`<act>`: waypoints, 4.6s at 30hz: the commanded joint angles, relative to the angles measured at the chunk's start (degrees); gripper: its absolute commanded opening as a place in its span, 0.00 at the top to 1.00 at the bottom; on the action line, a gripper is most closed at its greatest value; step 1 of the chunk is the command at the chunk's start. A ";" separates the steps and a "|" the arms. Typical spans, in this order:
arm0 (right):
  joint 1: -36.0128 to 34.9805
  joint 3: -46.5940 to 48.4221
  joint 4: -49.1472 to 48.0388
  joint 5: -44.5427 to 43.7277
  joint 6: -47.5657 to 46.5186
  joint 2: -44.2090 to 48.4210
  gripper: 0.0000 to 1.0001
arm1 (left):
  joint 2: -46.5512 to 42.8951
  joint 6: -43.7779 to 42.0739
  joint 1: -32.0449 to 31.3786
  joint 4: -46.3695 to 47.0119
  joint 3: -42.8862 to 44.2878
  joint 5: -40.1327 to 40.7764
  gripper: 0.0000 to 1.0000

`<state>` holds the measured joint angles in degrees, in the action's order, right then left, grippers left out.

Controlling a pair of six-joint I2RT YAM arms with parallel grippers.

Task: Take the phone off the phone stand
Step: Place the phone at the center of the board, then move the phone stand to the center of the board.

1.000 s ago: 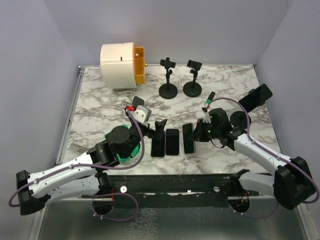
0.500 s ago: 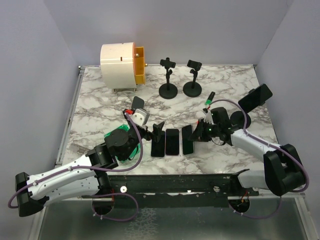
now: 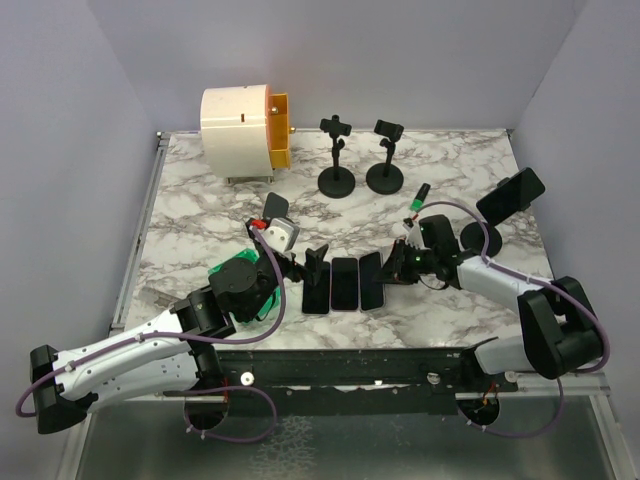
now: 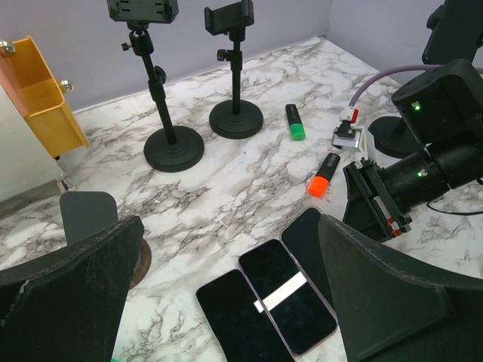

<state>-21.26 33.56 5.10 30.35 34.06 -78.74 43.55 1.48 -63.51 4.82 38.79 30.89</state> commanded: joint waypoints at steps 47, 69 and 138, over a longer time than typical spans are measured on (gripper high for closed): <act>0.10 -1.00 3.94 -10.21 -6.12 -0.87 0.52 | 0.06 1.32 -0.13 -0.76 -0.11 -2.59 0.01; -3.00 -0.36 0.99 -6.77 -5.15 -2.94 0.53 | 0.27 1.46 -0.13 -0.70 -0.04 -3.29 0.01; -22.17 29.05 -48.17 -21.70 4.14 -31.63 0.45 | -5.32 1.06 -0.13 -0.30 -1.68 15.88 0.01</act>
<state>-42.48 58.46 -38.72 14.96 37.30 -105.45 38.81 2.74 -63.51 4.14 37.78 44.71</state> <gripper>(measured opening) 0.548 0.989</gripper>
